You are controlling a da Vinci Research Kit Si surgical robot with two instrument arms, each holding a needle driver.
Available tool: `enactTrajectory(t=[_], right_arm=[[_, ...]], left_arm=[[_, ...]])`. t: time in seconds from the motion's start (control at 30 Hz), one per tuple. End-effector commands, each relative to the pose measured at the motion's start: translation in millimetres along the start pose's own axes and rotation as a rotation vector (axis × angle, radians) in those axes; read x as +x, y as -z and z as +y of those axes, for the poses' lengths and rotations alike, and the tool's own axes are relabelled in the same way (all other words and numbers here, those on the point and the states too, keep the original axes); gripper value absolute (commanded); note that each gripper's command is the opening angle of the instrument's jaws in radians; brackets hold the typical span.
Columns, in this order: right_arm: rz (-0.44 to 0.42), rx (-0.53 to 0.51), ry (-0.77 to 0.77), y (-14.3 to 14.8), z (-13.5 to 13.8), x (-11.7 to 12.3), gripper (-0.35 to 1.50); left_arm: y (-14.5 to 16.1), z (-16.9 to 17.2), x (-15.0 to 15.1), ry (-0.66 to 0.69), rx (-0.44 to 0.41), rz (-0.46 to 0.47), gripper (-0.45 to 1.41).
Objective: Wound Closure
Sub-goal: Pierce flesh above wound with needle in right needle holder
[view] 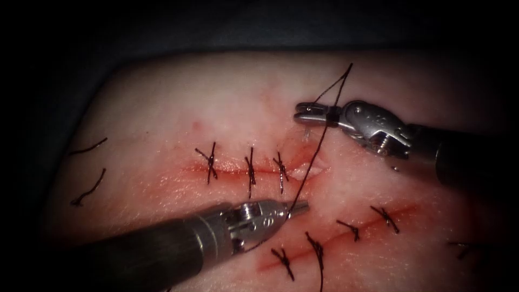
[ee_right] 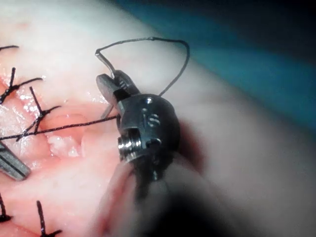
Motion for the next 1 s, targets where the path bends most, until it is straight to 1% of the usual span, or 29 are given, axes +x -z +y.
enactTrajectory(t=[0.03, 0.07, 0.23, 0.37, 0.5, 0.63, 0.67, 1.0], right_arm=[[0.002, 0.009, -0.051, -1.2, 0.0, 0.4, -0.35], [0.002, 0.009, -0.051, -1.2, 0.0, 0.4, -0.35], [-0.052, 0.041, -0.121, -1.2, -0.2, 0.1, -0.35], [-0.064, 0.085, -0.190, -1.2, -0.4, -0.1, -0.35], [-0.072, 0.152, -0.278, -1.5, -1.1, -0.9, -0.35], [-0.076, 0.182, -0.324, -1.7, -1.5, -1.2, -0.35], [-0.080, 0.201, -0.353, -1.9, -1.9, -1.4, -0.35], [-0.109, 0.218, -0.460, -1.6, -4.4, -1.9, -0.35]], left_arm=[[-0.8, -0.3, 0.5, -0.001, 0.006, -0.001, -0.32], [-0.8, -0.3, 0.5, -0.001, 0.006, -0.001, -0.32], [-1.1, -0.4, 0.7, 0.001, 0.012, -0.006, -0.32], [-1.4, -0.5, 0.7, 0.003, 0.013, -0.007, -0.32], [-1.7, -0.8, 0.6, 0.005, 0.032, -0.023, -0.32], [-1.7, -0.8, 0.5, 0.006, 0.036, -0.028, -0.32], [-1.6, -0.7, 0.4, 0.005, 0.043, -0.033, -0.32], [-1.2, -0.6, 0.4, 0.006, 0.079, -0.066, -0.30]])
